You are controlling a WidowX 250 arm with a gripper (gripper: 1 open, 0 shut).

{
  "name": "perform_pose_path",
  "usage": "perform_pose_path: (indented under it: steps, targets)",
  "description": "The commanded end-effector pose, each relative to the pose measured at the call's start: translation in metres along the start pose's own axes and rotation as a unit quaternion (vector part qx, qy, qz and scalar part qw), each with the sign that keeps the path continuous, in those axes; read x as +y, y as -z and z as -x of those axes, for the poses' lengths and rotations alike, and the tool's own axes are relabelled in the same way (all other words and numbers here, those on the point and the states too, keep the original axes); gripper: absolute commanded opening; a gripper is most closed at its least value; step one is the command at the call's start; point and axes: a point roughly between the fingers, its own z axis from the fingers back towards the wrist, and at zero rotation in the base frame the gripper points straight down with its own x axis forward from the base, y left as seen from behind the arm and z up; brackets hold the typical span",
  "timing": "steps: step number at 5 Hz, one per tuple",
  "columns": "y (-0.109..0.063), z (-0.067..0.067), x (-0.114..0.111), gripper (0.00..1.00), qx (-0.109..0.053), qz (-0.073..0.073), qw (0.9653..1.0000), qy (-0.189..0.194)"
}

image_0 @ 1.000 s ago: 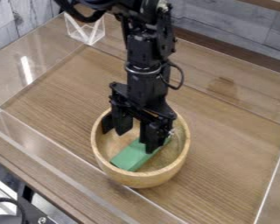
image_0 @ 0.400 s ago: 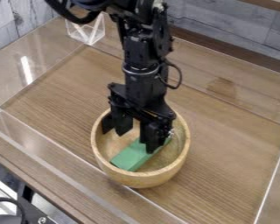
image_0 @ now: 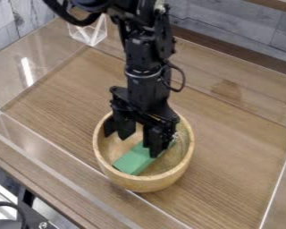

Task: Move green stick from inside the wooden bowl to the table next to it

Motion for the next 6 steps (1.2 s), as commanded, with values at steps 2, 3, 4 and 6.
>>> perform_pose_path:
  steps: [2,3,4,6]
  targets:
    - [-0.003,-0.003,0.002,1.0,-0.024,0.001,0.9997,-0.002]
    - [0.005,-0.003,0.003,1.0,-0.022,0.001,0.9998,-0.004]
    - [0.01,-0.003,0.002,1.0,-0.024,0.0,0.9997,-0.005]
    - [0.017,-0.005,0.002,1.0,-0.031,-0.006,0.9995,-0.007]
